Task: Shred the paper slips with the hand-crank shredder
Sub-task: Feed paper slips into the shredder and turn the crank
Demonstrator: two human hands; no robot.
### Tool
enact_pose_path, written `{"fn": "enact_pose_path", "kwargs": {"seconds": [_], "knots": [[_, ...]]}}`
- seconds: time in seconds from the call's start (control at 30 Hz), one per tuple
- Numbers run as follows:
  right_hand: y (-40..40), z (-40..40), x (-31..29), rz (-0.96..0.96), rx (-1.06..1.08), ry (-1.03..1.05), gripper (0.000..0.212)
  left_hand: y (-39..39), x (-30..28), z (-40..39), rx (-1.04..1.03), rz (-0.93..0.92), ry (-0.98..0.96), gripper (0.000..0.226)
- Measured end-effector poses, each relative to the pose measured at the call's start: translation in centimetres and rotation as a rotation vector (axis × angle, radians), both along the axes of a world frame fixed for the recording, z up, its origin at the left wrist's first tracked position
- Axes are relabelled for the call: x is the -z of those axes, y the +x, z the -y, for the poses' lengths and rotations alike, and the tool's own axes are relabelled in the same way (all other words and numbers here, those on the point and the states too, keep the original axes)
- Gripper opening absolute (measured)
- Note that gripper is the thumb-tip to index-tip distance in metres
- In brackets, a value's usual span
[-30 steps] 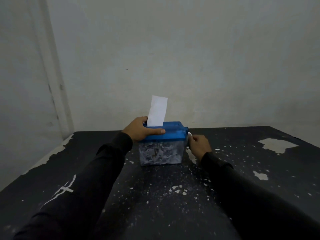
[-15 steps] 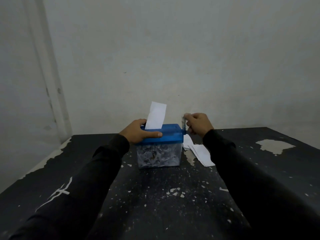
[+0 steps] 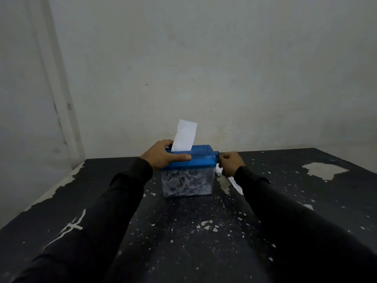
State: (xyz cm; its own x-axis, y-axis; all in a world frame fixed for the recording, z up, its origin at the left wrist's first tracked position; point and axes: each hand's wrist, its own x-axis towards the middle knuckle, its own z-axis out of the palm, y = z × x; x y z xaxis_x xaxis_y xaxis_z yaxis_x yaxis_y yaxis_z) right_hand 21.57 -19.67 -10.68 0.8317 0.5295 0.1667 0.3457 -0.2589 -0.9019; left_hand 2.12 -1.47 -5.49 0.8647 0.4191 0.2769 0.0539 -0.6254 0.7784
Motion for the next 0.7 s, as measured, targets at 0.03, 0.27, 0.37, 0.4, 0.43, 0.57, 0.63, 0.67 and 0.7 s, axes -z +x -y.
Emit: {"fn": "enact_pose_path", "kwargs": {"seconds": [0.03, 0.27, 0.37, 0.4, 0.43, 0.57, 0.63, 0.67, 0.7], "knots": [[-0.2, 0.3, 1.0, 0.007, 0.006, -0.026, 0.036, 0.0, -0.1, 0.0, -0.007, 0.006, 0.005, 0.059], [-4.1, 3.4, 2.5, 0.093, 0.057, 0.146, 0.046, 0.2, -0.2, 0.0, -0.029, -0.010, 0.001, 0.073], [-5.9, 4.1, -1.3, 0.033, -0.054, 0.355, 0.038, 0.2, -0.5, -0.2, -0.035, -0.016, 0.018, 0.059], [-5.9, 4.2, -2.7, 0.006, -0.104, 0.376, 0.035, 0.2, -0.4, -0.2, -0.027, -0.023, 0.022, 0.059], [-5.6, 3.8, -4.0, -0.020, -0.133, 0.364, 0.031, 0.2, -0.4, -0.3, -0.021, -0.026, 0.027, 0.063], [-2.1, 1.5, -6.3, 0.003, -0.095, 0.209, 0.026, 0.1, -0.2, -0.5, -0.028, -0.022, 0.048, 0.086], [-1.0, 0.6, -6.1, -0.026, -0.067, 0.231, 0.024, 0.0, -0.3, -0.5, -0.028, -0.026, 0.054, 0.076], [-0.7, 0.3, -5.8, -0.062, -0.072, 0.268, 0.028, 0.0, -0.3, -0.5, -0.028, -0.028, 0.050, 0.073], [-0.5, 0.1, -5.6, -0.074, -0.081, 0.292, 0.028, 0.0, -0.3, -0.5, -0.029, -0.028, 0.049, 0.074]]}}
